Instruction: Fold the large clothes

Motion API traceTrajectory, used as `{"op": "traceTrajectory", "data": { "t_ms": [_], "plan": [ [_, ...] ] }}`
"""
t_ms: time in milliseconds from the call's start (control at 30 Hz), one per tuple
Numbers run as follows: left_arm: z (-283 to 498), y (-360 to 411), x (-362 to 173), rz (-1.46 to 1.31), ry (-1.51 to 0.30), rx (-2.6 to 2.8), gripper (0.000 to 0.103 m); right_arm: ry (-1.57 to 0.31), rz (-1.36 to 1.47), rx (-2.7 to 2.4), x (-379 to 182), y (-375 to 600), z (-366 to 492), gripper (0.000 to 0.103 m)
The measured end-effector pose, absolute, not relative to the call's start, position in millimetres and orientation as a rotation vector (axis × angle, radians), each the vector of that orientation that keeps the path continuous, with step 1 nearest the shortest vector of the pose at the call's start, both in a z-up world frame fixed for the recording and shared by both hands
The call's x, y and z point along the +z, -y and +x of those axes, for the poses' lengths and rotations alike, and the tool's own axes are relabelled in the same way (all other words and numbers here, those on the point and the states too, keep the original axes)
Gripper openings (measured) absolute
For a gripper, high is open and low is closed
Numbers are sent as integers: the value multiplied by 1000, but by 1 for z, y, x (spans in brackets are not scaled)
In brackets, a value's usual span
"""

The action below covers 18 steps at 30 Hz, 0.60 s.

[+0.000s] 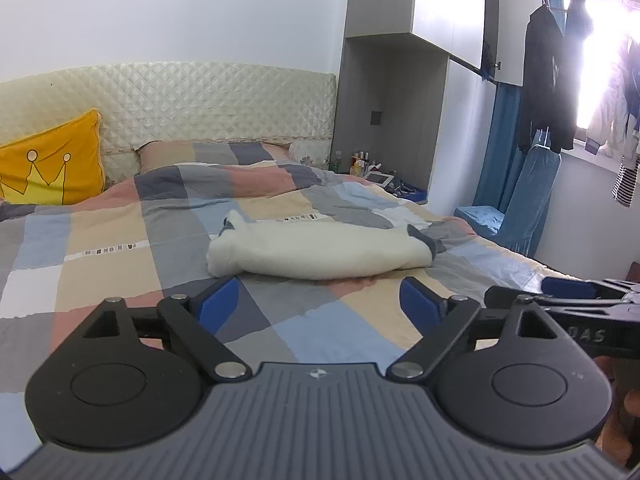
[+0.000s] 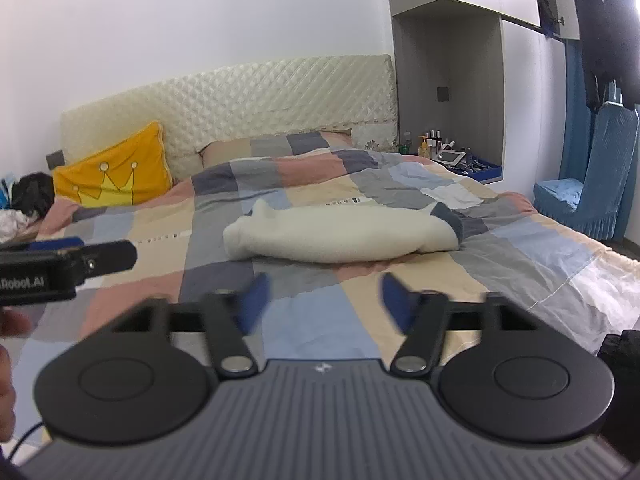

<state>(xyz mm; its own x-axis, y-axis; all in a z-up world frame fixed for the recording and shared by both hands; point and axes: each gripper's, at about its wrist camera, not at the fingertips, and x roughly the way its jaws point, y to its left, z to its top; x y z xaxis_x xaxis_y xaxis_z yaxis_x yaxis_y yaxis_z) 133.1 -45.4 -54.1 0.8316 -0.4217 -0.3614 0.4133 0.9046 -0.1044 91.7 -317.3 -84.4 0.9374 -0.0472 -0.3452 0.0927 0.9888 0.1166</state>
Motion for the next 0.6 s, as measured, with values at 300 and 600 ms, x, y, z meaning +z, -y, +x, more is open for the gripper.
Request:
{"op": "traceTrajectory", "data": {
  "t_ms": [300,600],
  "plan": [
    [136,45,-54,-37,-406,-440,101,-361,124,-91,-85,318,91,95],
    [137,45,-58,-25,-425,-433,103,-363,126,-96,-85,315,88,103]
  ]
}}
